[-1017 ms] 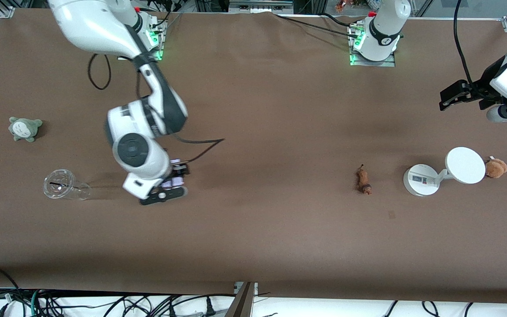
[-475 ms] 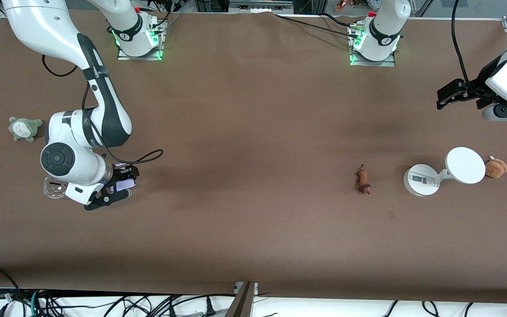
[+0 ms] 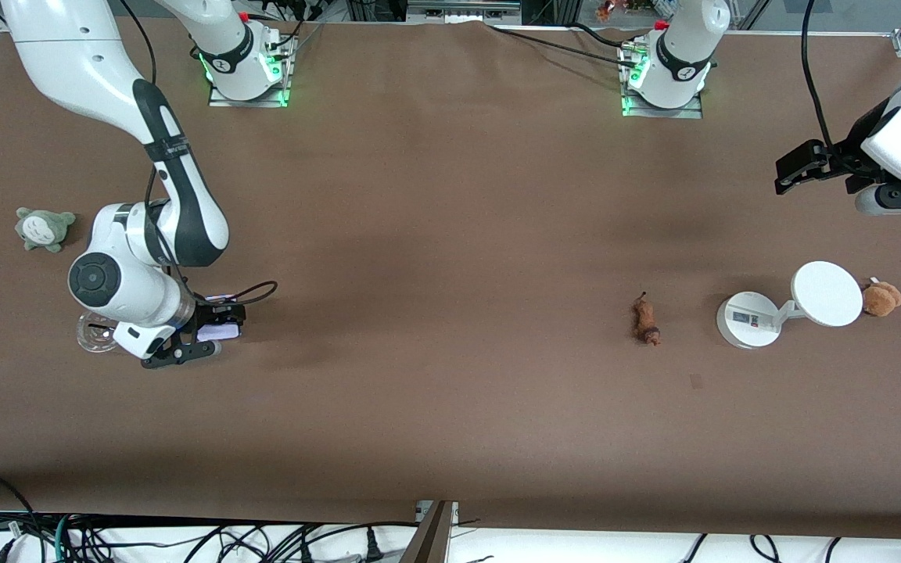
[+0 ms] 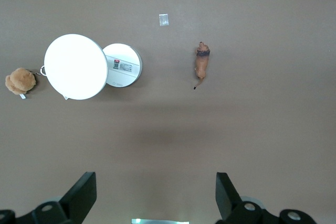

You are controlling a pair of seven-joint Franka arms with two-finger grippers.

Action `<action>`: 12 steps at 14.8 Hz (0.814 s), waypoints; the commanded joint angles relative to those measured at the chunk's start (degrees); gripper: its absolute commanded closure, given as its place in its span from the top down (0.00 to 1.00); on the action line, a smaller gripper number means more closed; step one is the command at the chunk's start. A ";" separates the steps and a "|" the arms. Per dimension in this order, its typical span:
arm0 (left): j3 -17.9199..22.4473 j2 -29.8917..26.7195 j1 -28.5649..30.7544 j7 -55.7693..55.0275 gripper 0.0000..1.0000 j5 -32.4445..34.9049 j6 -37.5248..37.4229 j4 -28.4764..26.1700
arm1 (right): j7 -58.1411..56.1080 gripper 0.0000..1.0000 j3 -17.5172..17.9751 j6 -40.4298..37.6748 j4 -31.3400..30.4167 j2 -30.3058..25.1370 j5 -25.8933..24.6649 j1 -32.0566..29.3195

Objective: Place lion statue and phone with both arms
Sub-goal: 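Carry the phone with the right gripper toward the glass cup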

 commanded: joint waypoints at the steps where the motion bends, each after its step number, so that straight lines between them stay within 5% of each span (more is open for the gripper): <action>1: -0.23 0.32 -0.30 -0.09 1.00 1.70 -1.29 1.41 | 0.50 0.29 0.43 1.91 -0.72 0.77 3.65 -2.14; 12: -0.14 0.23 -0.30 -0.09 1.00 1.88 -0.94 1.23 | 0.15 0.29 0.43 9.56 -0.46 4.64 4.64 -2.58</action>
